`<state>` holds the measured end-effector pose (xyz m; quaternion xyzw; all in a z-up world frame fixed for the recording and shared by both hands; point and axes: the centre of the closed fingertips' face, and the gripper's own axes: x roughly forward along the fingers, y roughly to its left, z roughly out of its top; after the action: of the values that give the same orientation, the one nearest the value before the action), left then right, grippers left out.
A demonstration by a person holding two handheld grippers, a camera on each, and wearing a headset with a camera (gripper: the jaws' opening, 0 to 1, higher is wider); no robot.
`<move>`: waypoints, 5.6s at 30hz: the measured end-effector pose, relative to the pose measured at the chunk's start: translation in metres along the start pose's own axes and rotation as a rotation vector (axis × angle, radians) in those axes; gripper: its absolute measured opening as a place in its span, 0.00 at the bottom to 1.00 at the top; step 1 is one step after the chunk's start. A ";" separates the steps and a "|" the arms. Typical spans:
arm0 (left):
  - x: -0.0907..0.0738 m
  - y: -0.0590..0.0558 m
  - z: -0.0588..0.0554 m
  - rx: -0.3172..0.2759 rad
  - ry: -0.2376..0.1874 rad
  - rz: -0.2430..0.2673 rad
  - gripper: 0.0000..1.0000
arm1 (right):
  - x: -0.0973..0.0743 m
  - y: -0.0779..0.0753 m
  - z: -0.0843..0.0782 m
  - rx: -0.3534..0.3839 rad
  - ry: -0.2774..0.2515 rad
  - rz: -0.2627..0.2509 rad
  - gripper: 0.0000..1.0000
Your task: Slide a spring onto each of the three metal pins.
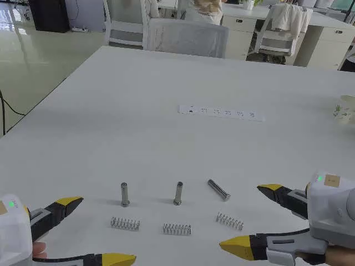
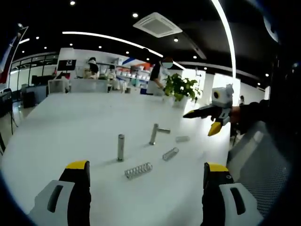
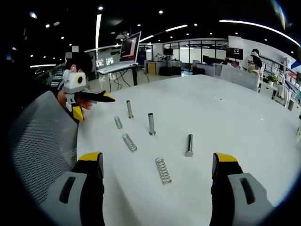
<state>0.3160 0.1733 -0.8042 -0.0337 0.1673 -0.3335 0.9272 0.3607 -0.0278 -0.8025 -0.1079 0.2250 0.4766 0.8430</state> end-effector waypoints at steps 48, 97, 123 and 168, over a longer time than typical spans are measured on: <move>-0.001 0.000 0.001 0.003 0.002 -0.003 0.97 | 0.000 0.002 -0.001 -0.005 0.007 0.001 0.96; 0.000 0.000 -0.001 -0.001 0.003 -0.006 0.97 | 0.001 -0.003 0.008 -0.020 0.006 -0.004 0.96; -0.005 0.004 0.001 -0.005 -0.003 0.016 0.97 | 0.040 -0.041 0.032 -0.089 0.074 -0.029 0.89; -0.010 0.006 0.001 -0.007 -0.001 0.028 0.97 | 0.094 -0.076 -0.001 0.001 0.374 -0.130 0.21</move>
<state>0.3127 0.1847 -0.8014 -0.0349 0.1687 -0.3199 0.9317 0.4665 0.0027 -0.8512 -0.2085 0.3705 0.3929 0.8154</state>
